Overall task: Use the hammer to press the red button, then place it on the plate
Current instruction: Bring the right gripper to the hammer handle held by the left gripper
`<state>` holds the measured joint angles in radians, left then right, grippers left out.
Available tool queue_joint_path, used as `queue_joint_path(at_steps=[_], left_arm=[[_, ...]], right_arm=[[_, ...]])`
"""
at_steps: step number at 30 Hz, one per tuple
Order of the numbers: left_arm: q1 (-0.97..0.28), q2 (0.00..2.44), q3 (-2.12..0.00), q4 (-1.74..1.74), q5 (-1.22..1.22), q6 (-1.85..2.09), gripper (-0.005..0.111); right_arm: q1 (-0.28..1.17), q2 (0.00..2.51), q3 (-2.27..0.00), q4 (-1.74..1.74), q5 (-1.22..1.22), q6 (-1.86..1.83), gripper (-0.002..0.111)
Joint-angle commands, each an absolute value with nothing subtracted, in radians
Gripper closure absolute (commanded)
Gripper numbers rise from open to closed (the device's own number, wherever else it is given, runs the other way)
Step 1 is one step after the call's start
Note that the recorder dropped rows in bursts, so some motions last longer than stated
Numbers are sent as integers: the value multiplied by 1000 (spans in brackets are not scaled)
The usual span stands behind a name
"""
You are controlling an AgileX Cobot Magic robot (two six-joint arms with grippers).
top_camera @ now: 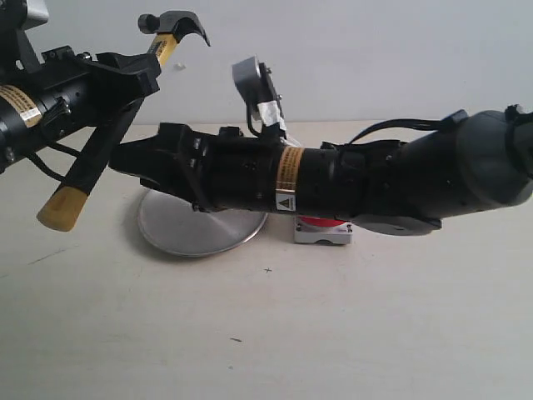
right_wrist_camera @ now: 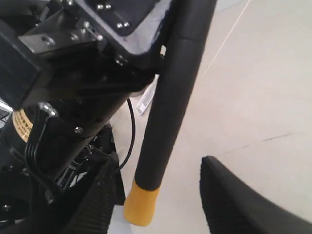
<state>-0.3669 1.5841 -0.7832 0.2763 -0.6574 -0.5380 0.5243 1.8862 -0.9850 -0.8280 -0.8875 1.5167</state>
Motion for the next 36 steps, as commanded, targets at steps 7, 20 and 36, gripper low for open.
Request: queue_joint_path(at_steps=[7,20,36], left_arm=[[-371,1572,-792,257,-736,-532,107],[-388,1572,-792,274,-736,-531,107],[-388,1572,-792,284,-719,-504,107]], right_arm=[[557,1911,-1078,-775,-780,1510,56],[578,1955,-1138,-734,-777,1473,56],[599,2004,-1194,-685,-794,1459,57]])
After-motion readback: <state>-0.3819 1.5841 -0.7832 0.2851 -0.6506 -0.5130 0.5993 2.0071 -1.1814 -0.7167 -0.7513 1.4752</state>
